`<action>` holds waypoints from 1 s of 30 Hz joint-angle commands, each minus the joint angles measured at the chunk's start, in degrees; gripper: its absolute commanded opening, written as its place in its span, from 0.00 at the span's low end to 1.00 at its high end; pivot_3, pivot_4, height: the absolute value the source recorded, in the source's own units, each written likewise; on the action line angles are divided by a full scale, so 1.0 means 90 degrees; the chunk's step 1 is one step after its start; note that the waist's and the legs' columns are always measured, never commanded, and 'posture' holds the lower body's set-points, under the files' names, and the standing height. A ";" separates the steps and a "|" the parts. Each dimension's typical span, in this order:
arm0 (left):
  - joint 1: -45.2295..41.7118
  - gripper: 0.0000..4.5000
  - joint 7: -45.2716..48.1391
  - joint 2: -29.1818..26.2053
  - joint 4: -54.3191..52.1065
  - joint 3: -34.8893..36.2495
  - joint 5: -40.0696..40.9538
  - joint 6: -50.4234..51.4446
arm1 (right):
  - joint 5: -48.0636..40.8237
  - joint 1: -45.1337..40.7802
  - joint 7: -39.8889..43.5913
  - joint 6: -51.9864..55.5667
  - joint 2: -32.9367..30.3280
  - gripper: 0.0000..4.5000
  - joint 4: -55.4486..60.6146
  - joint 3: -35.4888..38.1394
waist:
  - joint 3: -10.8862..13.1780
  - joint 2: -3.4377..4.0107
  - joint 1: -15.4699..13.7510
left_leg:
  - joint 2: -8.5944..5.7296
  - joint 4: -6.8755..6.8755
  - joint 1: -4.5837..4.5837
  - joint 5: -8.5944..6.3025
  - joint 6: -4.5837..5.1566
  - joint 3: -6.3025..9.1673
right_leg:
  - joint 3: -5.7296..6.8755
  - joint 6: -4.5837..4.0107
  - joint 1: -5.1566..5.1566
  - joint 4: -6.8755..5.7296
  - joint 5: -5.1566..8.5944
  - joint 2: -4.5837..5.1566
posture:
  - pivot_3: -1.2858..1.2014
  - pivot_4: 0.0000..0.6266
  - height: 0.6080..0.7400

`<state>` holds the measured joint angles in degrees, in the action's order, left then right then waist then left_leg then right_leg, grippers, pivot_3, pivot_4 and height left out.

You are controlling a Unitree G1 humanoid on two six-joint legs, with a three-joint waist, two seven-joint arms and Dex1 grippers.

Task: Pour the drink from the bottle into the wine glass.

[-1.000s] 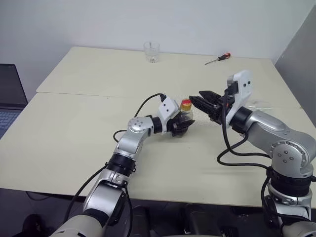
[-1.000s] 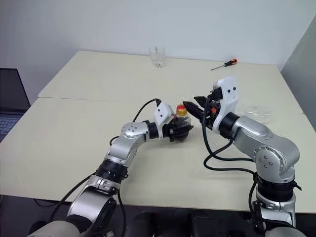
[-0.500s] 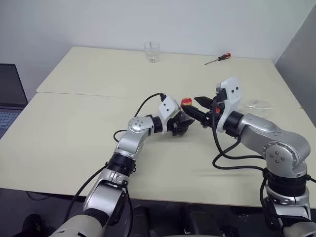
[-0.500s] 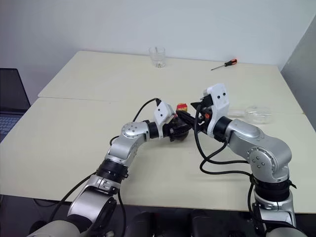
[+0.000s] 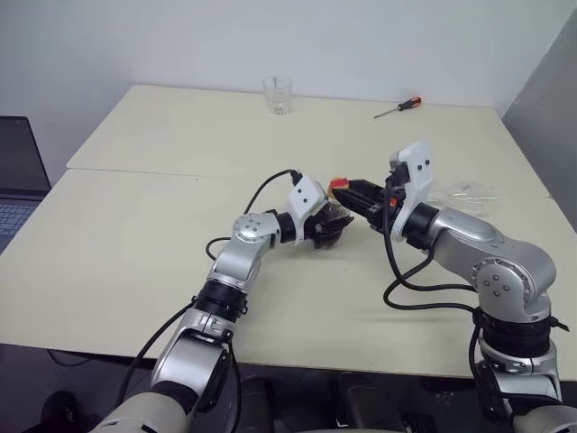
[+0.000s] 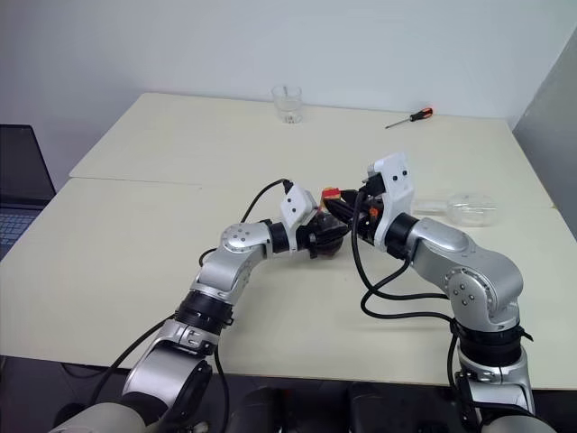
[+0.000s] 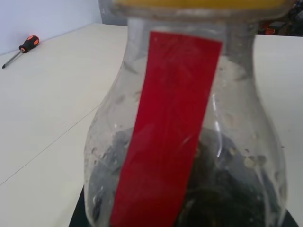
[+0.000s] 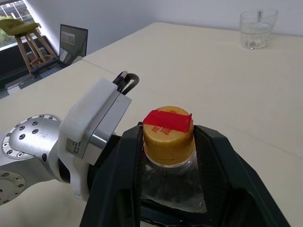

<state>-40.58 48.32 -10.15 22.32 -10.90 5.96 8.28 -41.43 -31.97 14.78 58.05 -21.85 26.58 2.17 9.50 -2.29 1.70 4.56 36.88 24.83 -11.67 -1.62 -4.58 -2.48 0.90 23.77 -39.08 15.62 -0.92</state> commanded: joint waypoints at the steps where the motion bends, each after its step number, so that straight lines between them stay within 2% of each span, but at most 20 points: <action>1: -0.0056 0.35 -0.0013 -0.0011 -0.0387 0.0087 0.0120 -0.0093 | 0.0004 -0.0042 0.0081 -0.0175 0.0019 0.28 0.0026 0.0155 | 0.0000 0.0000 0.0000 | 0.0000 0.0000 0.0000 0.0000 0.0000 0.0000 | 0.0000 0.0000 0.0000 0.0000 0.0000 0.0000 | 0.52 0.24 1.00; 4: -0.0043 0.34 0.0005 -0.0016 -0.0443 0.0084 0.0141 -0.0061 | -0.0295 -0.0115 0.0562 -0.0227 -0.0113 0.28 -0.0025 0.0288 | 0.0000 0.0000 -0.0001 | 0.0001 -0.0001 0.0000 0.0000 0.0000 0.0000 | 0.0001 0.0000 0.0000 0.0000 0.0000 -0.0001 | 0.52 0.24 1.00; 7: 0.0023 0.34 0.0170 -0.0060 -0.0628 0.0057 0.0226 0.0036 | -0.0527 -0.0273 0.1968 -0.0607 -0.0650 0.28 -0.0422 0.0415 | 0.0004 0.0002 -0.0003 | -0.0003 0.0001 0.0002 0.0000 0.0000 -0.0002 | 0.0000 0.0000 0.0000 0.0003 0.0000 0.0001 | 0.52 0.24 1.00; 13: 0.0202 0.34 0.0359 -0.0128 -0.1032 0.0007 0.0320 0.0298 | 0.0092 -0.1123 0.4734 -0.1906 -0.1557 0.28 -0.2061 -0.0291 | 0.0009 0.0013 0.0023 | -0.0002 0.0000 -0.0004 -0.0001 0.0002 -0.0002 | -0.0002 0.0001 -0.0001 0.0003 0.0001 -0.0004 | 0.52 0.24 1.00; 17: 0.0322 0.33 0.0450 -0.0169 -0.1371 -0.0041 0.0467 0.0541 | 0.0696 -0.1777 0.6165 -0.2681 -0.1656 0.28 -0.3389 -0.0884 | 0.0015 0.0023 0.0026 | 0.0003 -0.0002 -0.0006 -0.0001 0.0002 0.0003 | 0.0001 0.0000 0.0001 -0.0002 0.0000 -0.0011 | 0.52 0.24 1.00; 19: 0.0407 0.33 0.0600 -0.0202 -0.1597 -0.0064 0.0628 0.0710 | 0.0859 -0.1996 0.6700 -0.2900 -0.1618 0.23 -0.3796 -0.1051 | 0.0018 0.0027 0.0019 | 0.0003 -0.0001 -0.0005 -0.0001 0.0002 -0.0001 | -0.0003 -0.0007 0.0004 -0.0002 -0.0003 -0.0011 | 0.52 0.24 1.00; 22: 0.0490 0.33 0.0772 -0.0273 -0.1823 -0.0114 0.0746 0.0866 | 0.1062 -0.2155 0.7354 -0.3144 -0.1631 0.03 -0.4045 -0.1229 | 0.0020 0.0030 -0.0004 | 0.0001 0.0000 -0.0002 -0.0001 0.0002 -0.0003 | -0.0001 -0.0008 0.0005 -0.0001 -0.0004 -0.0006 | 0.52 0.24 1.00; 23: 0.0499 0.33 0.0797 -0.0290 -0.1853 -0.0125 0.0756 0.0901 | 0.1129 -0.2179 0.7496 -0.3204 -0.1646 0.00 -0.4093 -0.1271 | 0.0021 0.0032 -0.0005 | 0.0000 0.0000 0.0000 -0.0001 0.0002 -0.0004 | -0.0001 -0.0008 0.0005 0.0000 -0.0004 -0.0004 | 0.52 0.24 1.00; 28: 0.0540 0.33 0.0865 -0.0304 -0.1978 -0.0135 0.0878 0.1096 | 0.0953 -0.2079 0.7534 -0.2819 -0.1695 0.00 -0.3875 -0.1084 | 0.0022 0.0032 -0.0024 | -0.0002 0.0003 0.0002 -0.0001 0.0002 -0.0004 | 0.0000 -0.0009 0.0004 0.0000 -0.0005 0.0001 | 0.52 0.24 1.00; 30: 0.0509 0.32 0.0914 -0.0308 -0.1935 -0.0150 0.0902 0.1092 | 0.0875 -0.1891 0.7062 -0.2523 -0.1816 0.00 -0.3483 -0.0793 | 0.0022 0.0032 -0.0029 | -0.0001 0.0004 0.0001 -0.0001 0.0002 -0.0003 | 0.0000 -0.0009 0.0004 -0.0001 -0.0005 0.0001 | 0.52 0.24 1.00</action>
<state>-35.12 55.78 -13.25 7.72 -12.11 12.68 18.69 -31.92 -49.34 80.36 33.58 -36.69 -8.32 -8.60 9.70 -2.00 1.45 4.55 36.91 24.84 -11.69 -1.60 -4.59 -2.46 0.82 23.80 -39.10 15.58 -0.91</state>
